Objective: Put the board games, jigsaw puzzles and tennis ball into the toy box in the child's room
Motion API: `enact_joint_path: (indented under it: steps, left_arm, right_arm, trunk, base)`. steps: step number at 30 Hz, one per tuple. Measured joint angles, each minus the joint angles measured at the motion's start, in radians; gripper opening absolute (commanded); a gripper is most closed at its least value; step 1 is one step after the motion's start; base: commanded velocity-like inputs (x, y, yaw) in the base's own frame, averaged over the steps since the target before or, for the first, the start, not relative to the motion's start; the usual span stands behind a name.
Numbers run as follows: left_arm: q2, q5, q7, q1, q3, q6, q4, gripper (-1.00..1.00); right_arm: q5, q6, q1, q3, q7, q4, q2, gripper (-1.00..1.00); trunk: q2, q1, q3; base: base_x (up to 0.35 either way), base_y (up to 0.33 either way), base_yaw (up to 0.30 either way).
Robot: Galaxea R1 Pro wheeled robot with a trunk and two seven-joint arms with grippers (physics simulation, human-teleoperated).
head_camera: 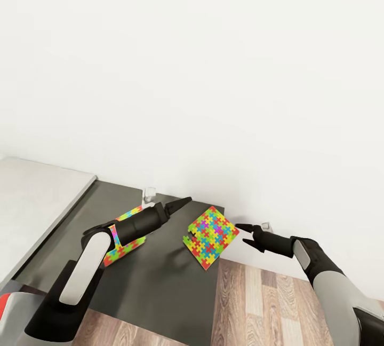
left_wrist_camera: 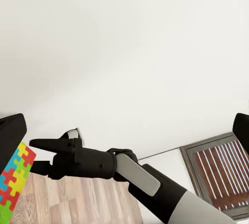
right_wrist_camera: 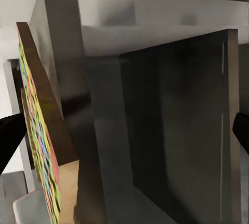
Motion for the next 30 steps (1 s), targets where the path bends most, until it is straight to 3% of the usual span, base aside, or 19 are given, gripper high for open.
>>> enact_joint_path:
  steps: [19, 30]
  left_arm:
    - [0.000, 0.001, 0.000, 0.000, 0.000, 0.000, 0.000, 1.00]
    - [0.000, 0.000, 0.000, -0.001, 0.000, 0.000, 0.000, 1.00]
  right_arm:
    - [0.003, -0.007, 0.000, 0.001, 0.000, 0.000, 0.007, 1.00]
    - [0.004, -0.007, 0.000, 0.002, -0.001, 0.000, 0.013, 1.00]
  trunk:
    - [0.000, 0.000, 0.000]
    - [0.000, 0.000, 0.003]
  base:
    - [0.000, 0.000, 0.007]
    - [0.000, 0.000, 0.093]
